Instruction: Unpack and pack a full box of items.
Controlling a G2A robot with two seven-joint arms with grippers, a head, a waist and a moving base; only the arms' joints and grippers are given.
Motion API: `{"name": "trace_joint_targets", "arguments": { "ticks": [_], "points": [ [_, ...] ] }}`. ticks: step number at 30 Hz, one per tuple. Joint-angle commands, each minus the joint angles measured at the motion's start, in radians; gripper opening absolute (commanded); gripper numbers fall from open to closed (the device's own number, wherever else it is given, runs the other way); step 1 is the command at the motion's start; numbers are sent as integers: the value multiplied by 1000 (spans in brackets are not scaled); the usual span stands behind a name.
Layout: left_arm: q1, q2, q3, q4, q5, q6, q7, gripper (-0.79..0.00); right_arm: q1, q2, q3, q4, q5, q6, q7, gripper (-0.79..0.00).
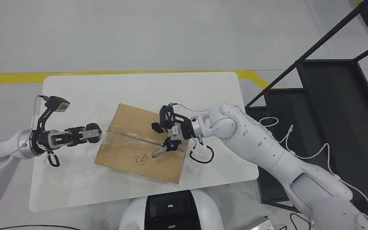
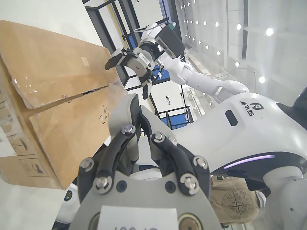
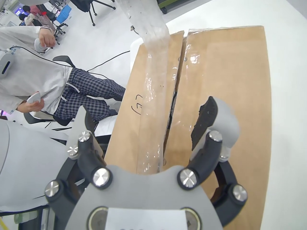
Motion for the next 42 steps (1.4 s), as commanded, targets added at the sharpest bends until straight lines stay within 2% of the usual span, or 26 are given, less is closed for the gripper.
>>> {"name": "trace_joint_targets", "arguments": {
  "ticks": [1,2,3,4,5,6,12,20,29,42],
  "points": [
    [-4,0,-4,5,18,-4,4,-785,16,-9,-8,15,3,2,-3,-736],
    [-5,0,-4,9,37,-11,11,-785,21,-13,-9,18,-5,7,-9,-711],
    [-8,0,-3,14,63,-20,20,-785,24,-16,-8,18,-14,11,-19,-631],
    [-9,0,1,21,88,-27,27,-785,24,-17,-5,17,-26,17,-31,-459],
    [-10,0,4,23,96,-31,31,-785,24,-18,-2,14,-37,23,-38,-132],
    [-13,-1,12,29,103,-38,38,-785,19,-17,6,3,-59,34,-53,0],
    [-47,-6,54,68,133,-48,48,-785,-38,3,65,-80,-112,31,-94,0],
    [-102,-15,99,135,135,-33,33,-785,-127,38,148,-180,-126,26,-72,0],
    [-167,-32,165,215,148,-14,14,-785,-165,48,173,-198,-111,18,-47,0],
    [-279,-72,267,345,193,-13,13,-785,-196,57,201,-211,-104,19,-30,0]
  ]
}}
